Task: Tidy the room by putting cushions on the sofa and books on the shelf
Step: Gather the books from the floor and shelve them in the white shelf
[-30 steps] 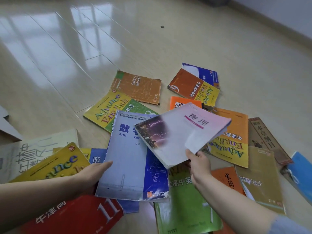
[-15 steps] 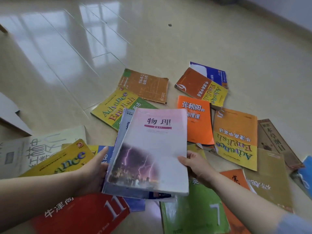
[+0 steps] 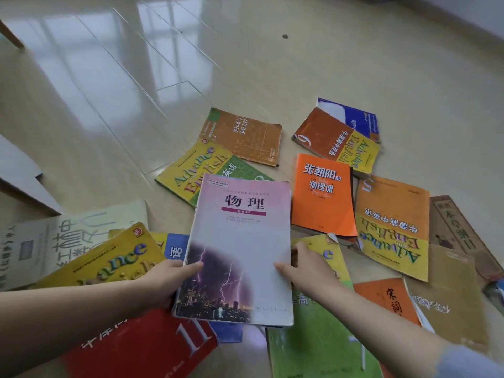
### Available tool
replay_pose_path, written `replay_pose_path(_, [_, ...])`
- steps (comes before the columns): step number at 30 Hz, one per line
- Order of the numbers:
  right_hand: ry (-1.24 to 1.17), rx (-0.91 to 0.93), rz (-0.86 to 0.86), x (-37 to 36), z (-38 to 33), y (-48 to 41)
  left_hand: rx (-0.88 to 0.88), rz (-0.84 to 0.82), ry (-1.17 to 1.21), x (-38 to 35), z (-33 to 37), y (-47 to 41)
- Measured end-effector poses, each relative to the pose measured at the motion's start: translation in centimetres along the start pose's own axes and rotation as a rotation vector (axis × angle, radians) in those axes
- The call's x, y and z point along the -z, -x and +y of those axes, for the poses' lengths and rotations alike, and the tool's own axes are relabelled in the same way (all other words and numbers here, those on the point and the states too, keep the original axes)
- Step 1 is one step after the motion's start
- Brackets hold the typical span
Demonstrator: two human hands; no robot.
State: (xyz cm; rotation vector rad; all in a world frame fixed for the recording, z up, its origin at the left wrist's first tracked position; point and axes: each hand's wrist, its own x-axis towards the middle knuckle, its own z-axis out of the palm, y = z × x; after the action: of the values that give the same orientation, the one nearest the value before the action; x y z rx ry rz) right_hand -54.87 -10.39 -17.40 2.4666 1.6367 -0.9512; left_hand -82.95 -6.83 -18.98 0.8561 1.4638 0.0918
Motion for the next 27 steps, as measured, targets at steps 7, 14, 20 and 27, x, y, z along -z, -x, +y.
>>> replay_pose_path(7, [-0.519, -0.199, -0.045, -0.4, -0.7, -1.1, -0.046, -0.011, -0.065, -0.4, 1.2, 0.0])
replay_pose_path(14, [-0.572, -0.237, 0.0, -1.1, -1.0, -1.6, -0.282, 0.04, -0.254, -1.3, 3.0, 0.8])
replay_pose_path(20, [-0.591, -0.194, -0.004, -1.1, -0.5, -1.7, -0.391, 0.089, -0.161, -2.0, 2.6, 2.0])
replay_pose_path(27, [-0.803, -0.172, -0.029, -1.2, -0.3, -2.1, -0.689, 0.089, -0.131, -2.7, 2.6, 4.7])
